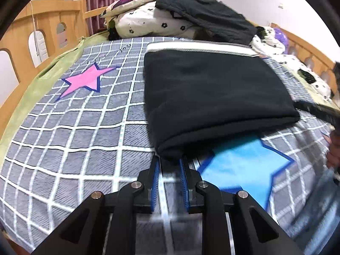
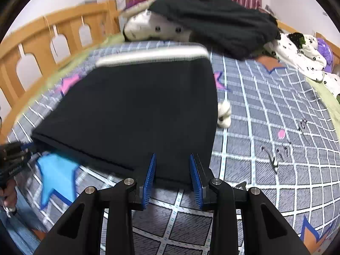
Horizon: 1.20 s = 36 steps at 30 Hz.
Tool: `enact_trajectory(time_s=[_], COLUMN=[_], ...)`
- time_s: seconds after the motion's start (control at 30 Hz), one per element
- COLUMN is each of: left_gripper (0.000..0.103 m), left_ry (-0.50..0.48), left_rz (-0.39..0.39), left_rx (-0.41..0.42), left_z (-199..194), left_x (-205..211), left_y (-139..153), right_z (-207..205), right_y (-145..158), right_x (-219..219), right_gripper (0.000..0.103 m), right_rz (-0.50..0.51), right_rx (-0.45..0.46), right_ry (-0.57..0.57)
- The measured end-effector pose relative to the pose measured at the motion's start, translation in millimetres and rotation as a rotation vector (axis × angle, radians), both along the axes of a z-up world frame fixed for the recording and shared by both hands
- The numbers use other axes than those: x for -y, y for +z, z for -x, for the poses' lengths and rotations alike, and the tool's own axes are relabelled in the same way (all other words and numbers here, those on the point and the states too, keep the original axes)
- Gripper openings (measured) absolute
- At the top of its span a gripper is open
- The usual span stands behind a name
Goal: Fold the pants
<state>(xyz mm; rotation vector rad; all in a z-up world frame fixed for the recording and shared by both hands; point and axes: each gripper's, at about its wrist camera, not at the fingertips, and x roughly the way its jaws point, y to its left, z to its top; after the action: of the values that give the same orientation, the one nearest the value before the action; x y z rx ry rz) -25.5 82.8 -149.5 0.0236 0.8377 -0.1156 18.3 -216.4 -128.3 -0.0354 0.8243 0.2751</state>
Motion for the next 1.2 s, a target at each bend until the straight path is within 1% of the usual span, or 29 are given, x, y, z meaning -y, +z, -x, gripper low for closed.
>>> enact_trajectory(time_s=[0.03,0.07,0.1,0.13,0.2,0.23,0.33,0.37,0.4,0.43,0.47,0.5,0.53,0.57,0.63,0.73,0.87,0.97,1.03,1.13,1.2], left_gripper=[0.031,0.044,0.052,0.054,0.055,0.055,0.055,0.056,0.056,0.056,0.059,0.062,0.062,0.062,0.062,0.062,0.061,0.061,0.060,0.059,0.059], left_ry=[0.008,0.022,0.029,0.033,0.043,0.045,0.029,0.013,0.009,0.017,0.021,0.032,0.043,0.059,0.084,0.097,0.131,0.140,0.137,0.126,0.124], left_rz=[-0.006,-0.004,0.007,0.030,0.071,0.087,0.112,0.100,0.072,0.037,0.030,0.035,0.057,0.076,0.104,0.098,0.069,0.050,0.043,0.043,0.051], left_rx=[0.016,0.038,0.053,0.066,0.070,0.066,0.053,0.041,0.021,-0.018,-0.041,-0.032,-0.008,-0.013,-0.053,-0.071,-0.047,-0.039,-0.039,-0.006,0.008], left_z=[8,12,12,11,0,-10,-39,-44,-49,-57,-58,-56,-53,-53,-58,-61,-55,-51,-49,-43,-40], left_x=[-2,-7,-12,-16,-17,-16,-4,3,10,16,20,21,19,18,16,18,24,28,30,35,39], left_y=[5,10,14,20,31,34,39,35,28,12,1,-6,-8,-8,-2,2,3,9,16,29,37], right_z=[2,3,3,2,-5,-11,-33,-37,-39,-39,-36,-32,-29,-28,-25,-24,-17,-10,-5,2,9], right_y=[7,13,18,22,27,27,16,7,-4,-12,-18,-18,-17,-17,-16,-13,-7,0,7,17,22], right_x=[4,7,10,11,9,7,-2,-6,-11,-16,-24,-29,-33,-35,-31,-24,-23,-23,-20,-15,-13], right_gripper=[0.035,0.035,0.036,0.036,0.036,0.036,0.036,0.036,0.037,0.037,0.037,0.037,0.037,0.037,0.037,0.037,0.037,0.037,0.037,0.037,0.036], right_rz=[-0.038,-0.077,-0.106,-0.113,-0.089,-0.092,-0.098,-0.089,-0.065,-0.030,0.023,0.057,0.089,0.102,0.071,0.025,0.037,0.036,0.008,-0.053,-0.078], right_rx=[0.023,0.045,0.071,0.095,0.139,0.131,0.036,0.005,-0.028,-0.040,-0.025,0.000,0.015,0.014,0.017,0.005,-0.001,0.026,0.038,0.013,0.015], right_ry=[-0.002,0.003,0.004,-0.007,-0.050,-0.054,-0.039,-0.033,-0.031,-0.039,-0.043,-0.039,-0.034,-0.030,-0.038,-0.055,-0.067,-0.095,-0.106,-0.096,-0.102])
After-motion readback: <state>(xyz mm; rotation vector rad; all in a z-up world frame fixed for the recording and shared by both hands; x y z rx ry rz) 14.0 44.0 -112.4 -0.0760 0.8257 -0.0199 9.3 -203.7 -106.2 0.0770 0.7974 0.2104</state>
